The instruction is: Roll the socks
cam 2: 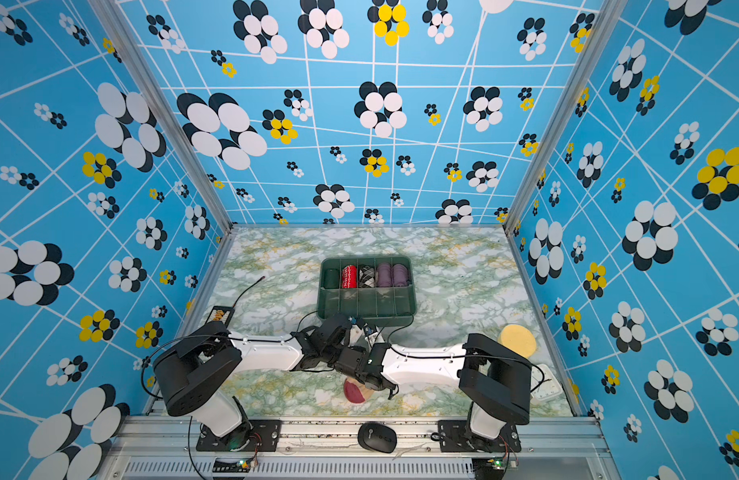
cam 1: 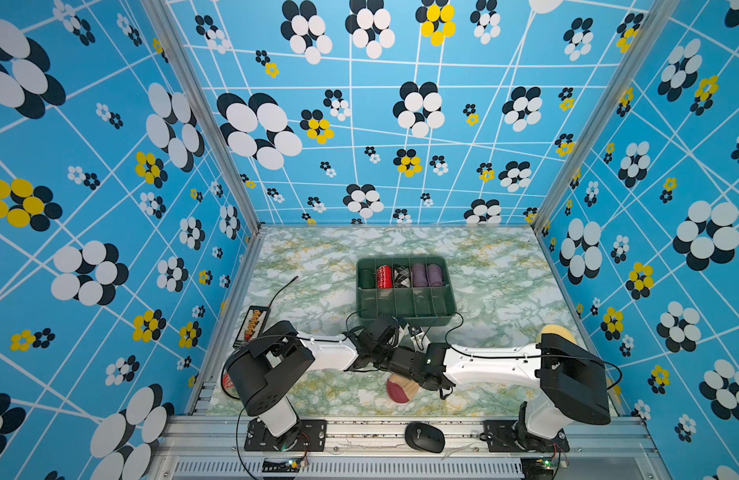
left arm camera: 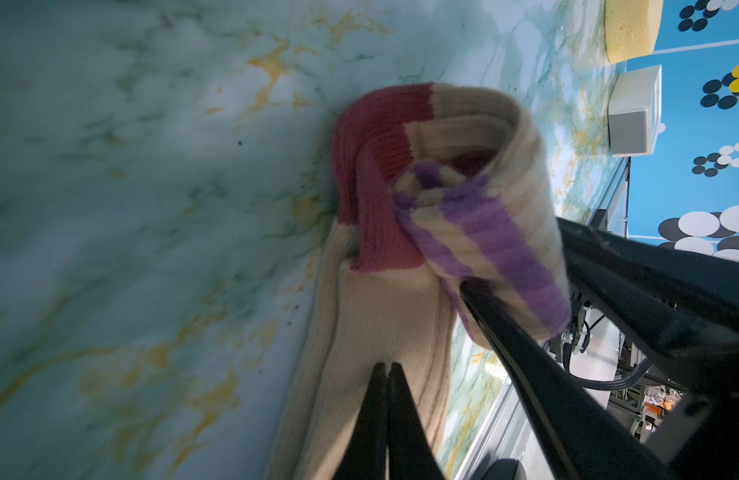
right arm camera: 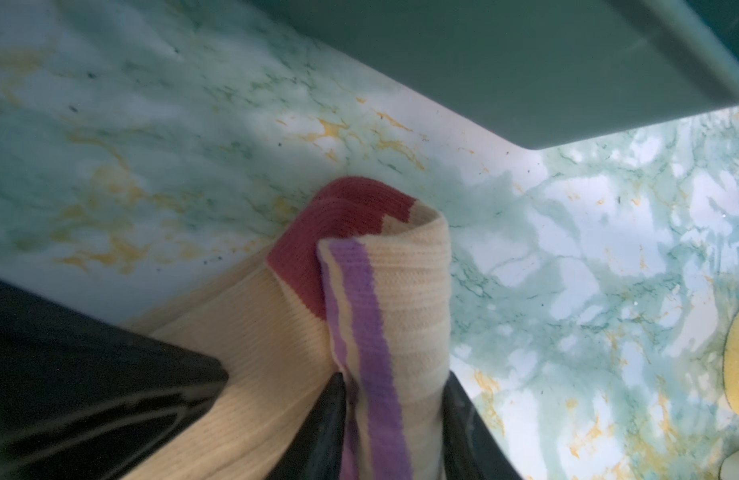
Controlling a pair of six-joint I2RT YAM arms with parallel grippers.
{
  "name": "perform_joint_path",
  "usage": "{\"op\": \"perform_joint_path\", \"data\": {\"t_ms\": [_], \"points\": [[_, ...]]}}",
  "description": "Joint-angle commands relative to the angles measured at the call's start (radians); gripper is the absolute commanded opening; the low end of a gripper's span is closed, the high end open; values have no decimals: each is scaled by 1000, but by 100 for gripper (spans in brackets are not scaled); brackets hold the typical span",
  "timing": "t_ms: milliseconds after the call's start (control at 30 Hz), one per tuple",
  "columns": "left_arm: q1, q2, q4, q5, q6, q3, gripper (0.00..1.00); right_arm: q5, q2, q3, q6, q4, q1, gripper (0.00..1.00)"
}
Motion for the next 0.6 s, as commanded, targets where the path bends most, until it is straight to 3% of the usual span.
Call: {"op": "perform_joint_path", "data": {"t_ms": [0,200,567], "points": [[10,16,-6,5,27,14,7,18,-4,24,-13,-7,11,40],[18,27,-1,7,30,17,6,19,-16,24,-15,-5,21,44],[32,41,-11,14,44,44,7,-23,-120,-52,-43,101,22,43]]}}
